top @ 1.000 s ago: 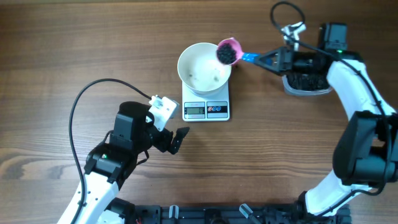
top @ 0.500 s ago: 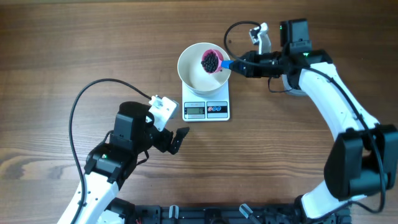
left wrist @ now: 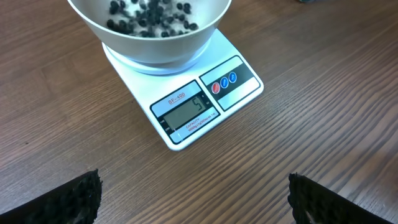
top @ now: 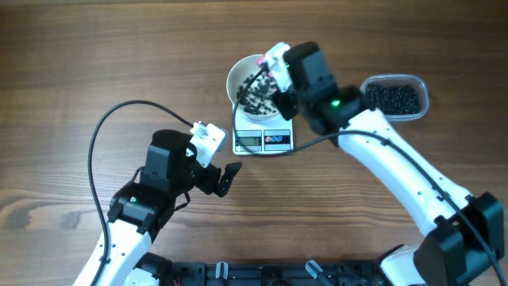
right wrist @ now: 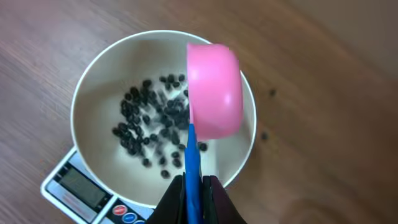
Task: Scoop item into bowl and weigh 150g on scale
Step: 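Carry the filled scoop to the white bowl and tip beans in, then return the empty scoop with the right gripper toward the bean tub, then dip the pink scoop into the black beans and lift it full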
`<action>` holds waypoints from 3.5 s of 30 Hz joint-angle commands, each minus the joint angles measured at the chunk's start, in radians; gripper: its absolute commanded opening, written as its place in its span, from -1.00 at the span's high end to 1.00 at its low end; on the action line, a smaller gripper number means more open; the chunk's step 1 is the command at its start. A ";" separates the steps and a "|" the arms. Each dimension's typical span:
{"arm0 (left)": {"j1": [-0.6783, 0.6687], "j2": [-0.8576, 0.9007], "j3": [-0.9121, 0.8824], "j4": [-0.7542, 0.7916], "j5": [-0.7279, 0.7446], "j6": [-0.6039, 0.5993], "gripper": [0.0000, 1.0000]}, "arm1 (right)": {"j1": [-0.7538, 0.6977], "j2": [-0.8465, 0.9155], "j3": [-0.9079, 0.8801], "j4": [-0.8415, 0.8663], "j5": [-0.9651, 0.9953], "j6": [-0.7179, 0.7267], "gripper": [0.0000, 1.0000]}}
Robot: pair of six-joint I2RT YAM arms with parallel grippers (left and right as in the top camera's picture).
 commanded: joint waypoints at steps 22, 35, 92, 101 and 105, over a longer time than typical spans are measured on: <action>0.008 0.000 -0.009 0.002 0.015 0.012 -1.00 | -0.569 -0.246 0.018 -0.405 0.035 0.081 0.91; 0.008 0.000 -0.009 0.002 0.015 0.012 -1.00 | -0.613 0.103 0.018 -0.375 0.249 0.129 0.91; 0.008 0.000 -0.009 0.002 0.015 0.012 -1.00 | -0.916 0.185 0.029 -0.490 -0.634 0.079 0.91; 0.008 0.000 -0.009 0.002 0.015 0.012 -1.00 | -0.928 0.169 0.050 -0.495 -0.684 0.067 0.91; 0.008 0.000 -0.009 0.002 0.015 0.012 -1.00 | -0.930 0.179 0.050 -0.449 -0.686 0.079 0.91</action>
